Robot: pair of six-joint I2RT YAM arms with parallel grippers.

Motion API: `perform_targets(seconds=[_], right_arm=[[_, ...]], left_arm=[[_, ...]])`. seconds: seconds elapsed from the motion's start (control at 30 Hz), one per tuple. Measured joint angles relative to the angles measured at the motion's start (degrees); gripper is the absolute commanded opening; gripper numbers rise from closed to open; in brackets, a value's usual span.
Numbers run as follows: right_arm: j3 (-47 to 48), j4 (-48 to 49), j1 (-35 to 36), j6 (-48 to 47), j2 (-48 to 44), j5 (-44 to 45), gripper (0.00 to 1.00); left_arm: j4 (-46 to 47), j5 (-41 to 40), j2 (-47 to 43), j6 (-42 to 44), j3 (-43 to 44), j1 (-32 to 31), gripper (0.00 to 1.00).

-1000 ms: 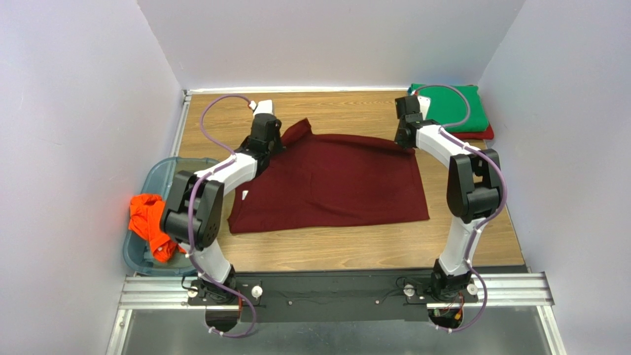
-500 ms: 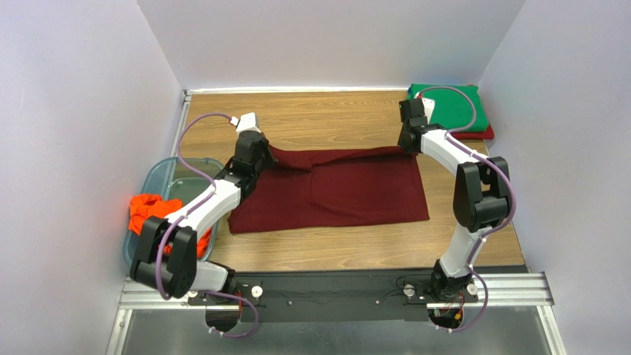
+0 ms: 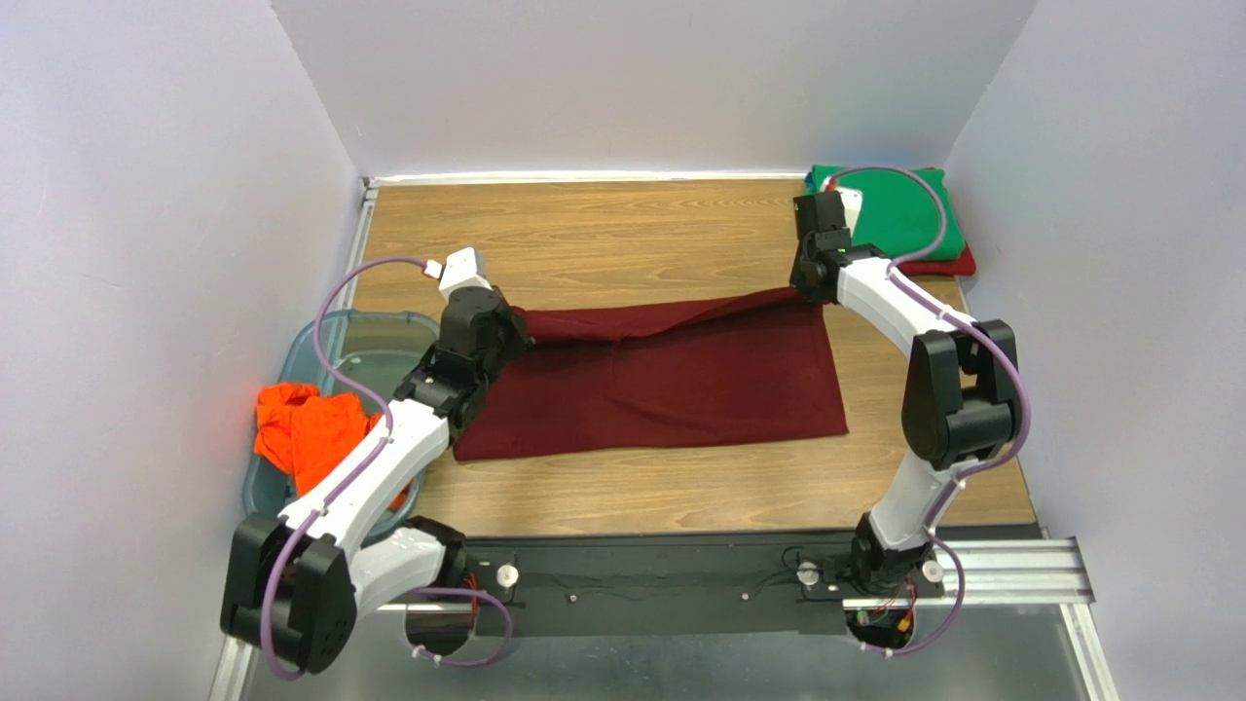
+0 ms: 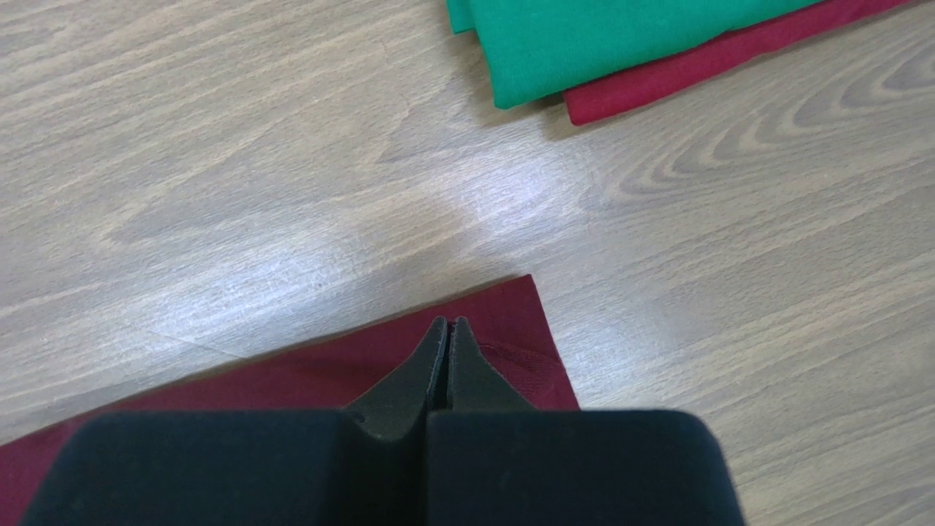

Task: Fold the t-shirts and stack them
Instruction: Fold the tshirt

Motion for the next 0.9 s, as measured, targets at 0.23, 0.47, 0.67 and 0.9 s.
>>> perform_targets(seconds=[0.23, 0.47, 0.67, 0.9], right_arm=[[-1.14, 0.0, 0.02, -0.66, -1.4, 0.04, 0.01], [-3.15, -0.13, 0.02, -1.03, -2.91, 0.07, 0.01], [-5.42, -0.13, 0.02, -1.03, -4.48, 0.09, 0.01], [-9.27, -0.15, 0.02, -0.04, -4.59, 0.13, 0.06]], left_arm=[[-2.75, -0.37, -4.94, -2.08, -2.43, -0.59, 0.0], [-4.96, -0.02, -9.62, -4.46, -5.81, -2.08, 0.0], [-7.1, 0.76, -11.87, -6.95, -8.15, -2.73, 0.0], [-9.53, 1.14, -12.24, -10.19, -11.08, -3.08, 0.0]])
